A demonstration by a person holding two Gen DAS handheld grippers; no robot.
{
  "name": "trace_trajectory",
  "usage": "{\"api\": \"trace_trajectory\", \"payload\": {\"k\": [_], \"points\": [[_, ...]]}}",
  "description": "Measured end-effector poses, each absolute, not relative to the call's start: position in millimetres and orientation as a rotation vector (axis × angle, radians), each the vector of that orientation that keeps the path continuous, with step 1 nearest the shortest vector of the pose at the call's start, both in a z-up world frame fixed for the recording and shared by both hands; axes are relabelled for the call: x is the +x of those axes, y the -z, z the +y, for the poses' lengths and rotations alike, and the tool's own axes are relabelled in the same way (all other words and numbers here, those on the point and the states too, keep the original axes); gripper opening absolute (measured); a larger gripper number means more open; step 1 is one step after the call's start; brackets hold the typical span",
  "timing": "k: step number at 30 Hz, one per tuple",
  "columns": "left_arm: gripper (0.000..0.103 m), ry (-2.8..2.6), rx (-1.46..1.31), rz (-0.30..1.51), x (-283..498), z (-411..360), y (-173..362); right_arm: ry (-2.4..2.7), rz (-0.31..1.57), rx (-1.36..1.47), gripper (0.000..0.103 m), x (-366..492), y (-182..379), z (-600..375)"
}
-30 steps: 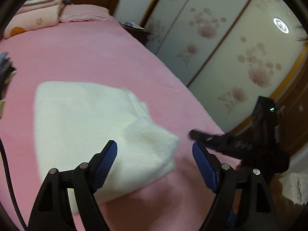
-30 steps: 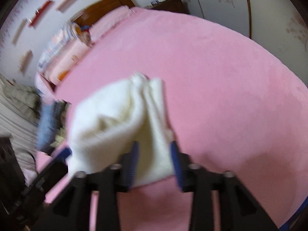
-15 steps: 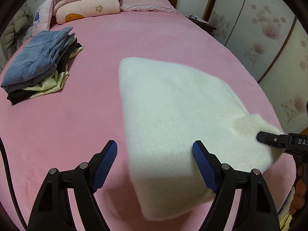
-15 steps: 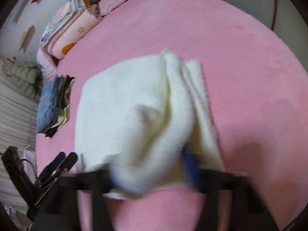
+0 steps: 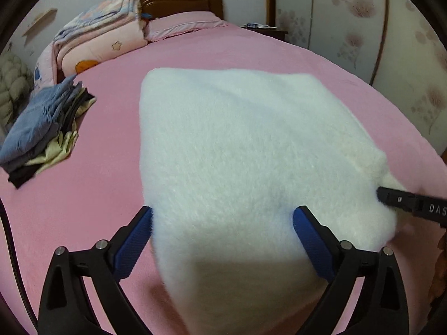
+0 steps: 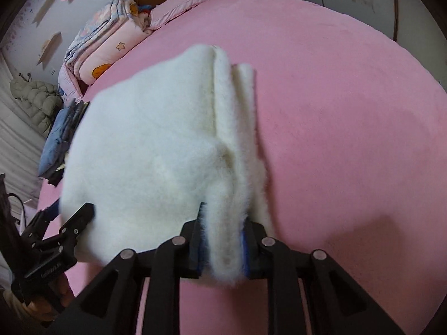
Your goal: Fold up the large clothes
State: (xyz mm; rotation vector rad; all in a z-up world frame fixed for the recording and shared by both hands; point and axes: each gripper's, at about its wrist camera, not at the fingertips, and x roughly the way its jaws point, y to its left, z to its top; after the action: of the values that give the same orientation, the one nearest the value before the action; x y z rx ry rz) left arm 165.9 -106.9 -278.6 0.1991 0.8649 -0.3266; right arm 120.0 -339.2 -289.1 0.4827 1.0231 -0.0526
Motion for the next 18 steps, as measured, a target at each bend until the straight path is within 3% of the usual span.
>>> {"api": "trace_trajectory", "payload": {"k": [5, 9, 18], "points": [[0.103, 0.335, 0.117, 0.937, 180, -94, 278, 0.081, 1.051, 0.387, 0.021, 125, 274, -326], [0.103, 0.373, 0.03, 1.027, 187, -77, 269, 0.124, 1.069, 0.339, 0.04, 124, 246, -324], [0.102, 0.361, -0.005, 1.089, 177, -49, 204, 0.205, 1.072, 0.376, 0.04, 107, 205, -316]]}}
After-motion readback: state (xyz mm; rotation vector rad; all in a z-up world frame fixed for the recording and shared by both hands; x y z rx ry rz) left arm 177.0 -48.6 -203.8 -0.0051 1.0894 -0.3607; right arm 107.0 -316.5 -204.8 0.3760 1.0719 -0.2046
